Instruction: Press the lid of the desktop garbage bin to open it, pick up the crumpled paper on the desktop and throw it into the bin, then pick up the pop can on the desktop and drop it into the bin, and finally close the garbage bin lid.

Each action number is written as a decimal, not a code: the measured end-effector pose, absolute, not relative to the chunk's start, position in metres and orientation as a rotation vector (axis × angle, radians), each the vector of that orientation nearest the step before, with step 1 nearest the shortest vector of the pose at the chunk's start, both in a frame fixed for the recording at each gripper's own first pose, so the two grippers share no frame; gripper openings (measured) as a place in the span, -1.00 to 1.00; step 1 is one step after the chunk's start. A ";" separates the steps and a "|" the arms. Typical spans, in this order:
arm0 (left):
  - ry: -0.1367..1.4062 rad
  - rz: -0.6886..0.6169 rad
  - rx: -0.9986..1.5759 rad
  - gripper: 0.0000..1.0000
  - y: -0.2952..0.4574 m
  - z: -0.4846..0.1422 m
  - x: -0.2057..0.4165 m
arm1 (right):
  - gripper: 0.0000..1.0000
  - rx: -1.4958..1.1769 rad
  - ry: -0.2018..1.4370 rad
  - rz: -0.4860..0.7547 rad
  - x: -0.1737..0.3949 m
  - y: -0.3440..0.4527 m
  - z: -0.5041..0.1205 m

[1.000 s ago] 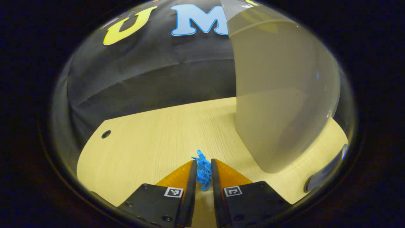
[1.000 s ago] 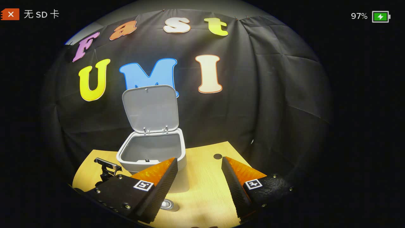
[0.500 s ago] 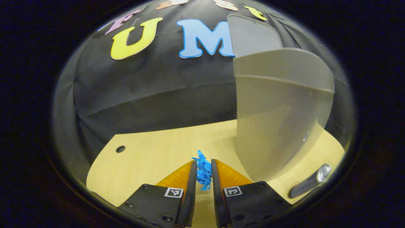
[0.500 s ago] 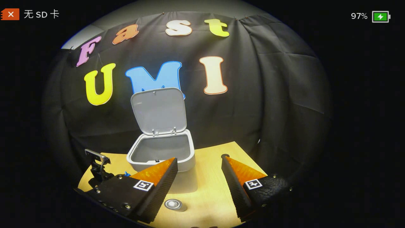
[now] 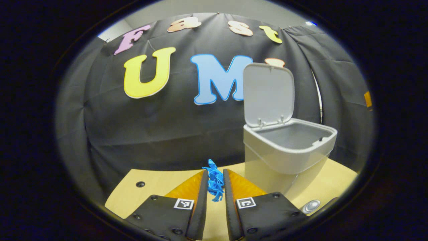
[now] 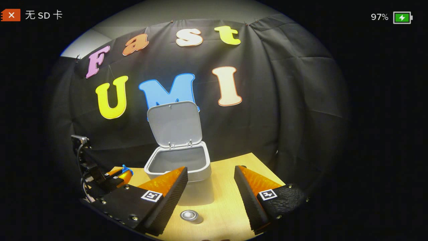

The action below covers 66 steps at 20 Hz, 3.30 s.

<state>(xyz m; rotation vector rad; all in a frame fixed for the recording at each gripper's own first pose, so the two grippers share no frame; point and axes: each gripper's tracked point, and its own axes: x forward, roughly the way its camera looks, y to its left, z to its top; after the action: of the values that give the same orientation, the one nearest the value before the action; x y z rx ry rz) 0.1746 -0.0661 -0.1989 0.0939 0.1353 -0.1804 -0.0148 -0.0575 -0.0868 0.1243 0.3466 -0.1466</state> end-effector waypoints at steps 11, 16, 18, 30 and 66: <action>0.027 -0.335 0.107 -0.31 -0.170 -0.113 0.178 | 0.80 0.194 0.303 -0.290 -0.063 -0.117 -0.090; 0.045 -0.358 0.105 -0.31 -0.209 -0.116 0.192 | 0.79 0.210 0.294 -0.350 -0.082 -0.144 -0.091; 0.053 -0.365 0.100 -0.05 -0.219 -0.118 0.194 | 0.79 0.214 0.292 -0.370 -0.087 -0.154 -0.090; 0.070 -0.324 0.081 0.90 -0.209 -0.117 0.184 | 0.80 0.218 0.309 -0.348 -0.091 -0.159 -0.101; 0.139 0.048 0.004 0.90 -0.013 -0.109 0.067 | 0.92 -0.023 0.724 0.237 -0.014 0.036 -0.294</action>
<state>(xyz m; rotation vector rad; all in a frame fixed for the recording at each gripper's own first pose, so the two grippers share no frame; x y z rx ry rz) 0.0667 -0.0130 -0.1092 0.0036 0.1394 0.0478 -0.0135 0.0364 -0.2938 -0.0226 0.7238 0.2371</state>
